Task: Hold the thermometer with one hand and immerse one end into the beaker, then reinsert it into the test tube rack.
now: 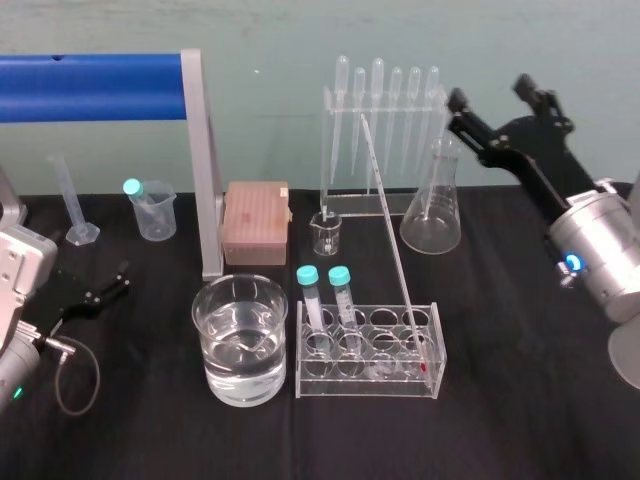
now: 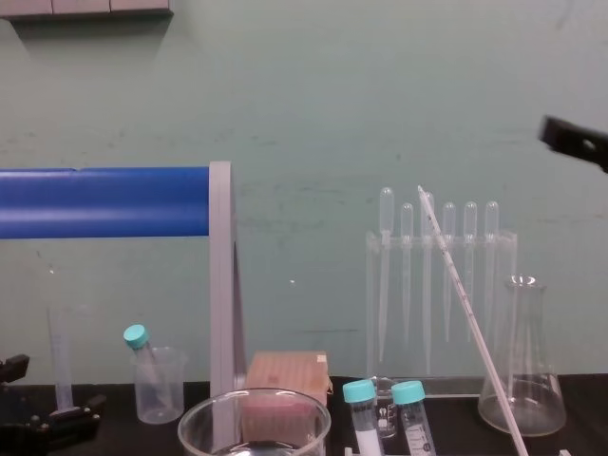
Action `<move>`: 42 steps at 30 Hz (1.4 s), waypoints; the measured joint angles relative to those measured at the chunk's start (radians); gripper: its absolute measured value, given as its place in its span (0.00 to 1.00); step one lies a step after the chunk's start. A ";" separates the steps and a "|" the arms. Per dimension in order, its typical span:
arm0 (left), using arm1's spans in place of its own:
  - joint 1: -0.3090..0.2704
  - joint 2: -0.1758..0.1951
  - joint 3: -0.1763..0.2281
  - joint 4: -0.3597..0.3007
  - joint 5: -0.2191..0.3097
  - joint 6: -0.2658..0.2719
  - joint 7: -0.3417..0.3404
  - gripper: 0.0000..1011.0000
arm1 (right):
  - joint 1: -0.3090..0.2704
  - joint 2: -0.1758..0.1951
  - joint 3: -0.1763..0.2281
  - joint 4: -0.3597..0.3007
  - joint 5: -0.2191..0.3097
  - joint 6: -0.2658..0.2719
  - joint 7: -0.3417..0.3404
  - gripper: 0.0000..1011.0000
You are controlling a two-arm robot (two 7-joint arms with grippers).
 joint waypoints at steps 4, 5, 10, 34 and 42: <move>0.000 0.000 0.000 0.000 0.000 0.000 0.000 1.00 | 0.019 -0.019 -0.025 -0.020 0.031 0.038 0.060 0.99; 0.000 0.000 0.000 0.000 0.000 0.000 0.000 1.00 | 0.023 -0.021 -0.029 -0.021 0.036 0.050 0.070 0.99; 0.000 0.000 0.000 0.000 0.000 0.000 0.000 1.00 | 0.049 -0.028 -0.046 -0.020 0.062 0.128 0.113 0.99; 0.000 0.000 0.000 0.000 0.000 0.000 0.000 1.00 | 0.183 -0.067 -0.095 0.115 0.061 0.413 0.175 0.99; 0.000 0.000 0.000 0.000 0.000 0.000 0.000 1.00 | 0.192 -0.080 -0.109 0.142 0.061 0.434 0.178 0.99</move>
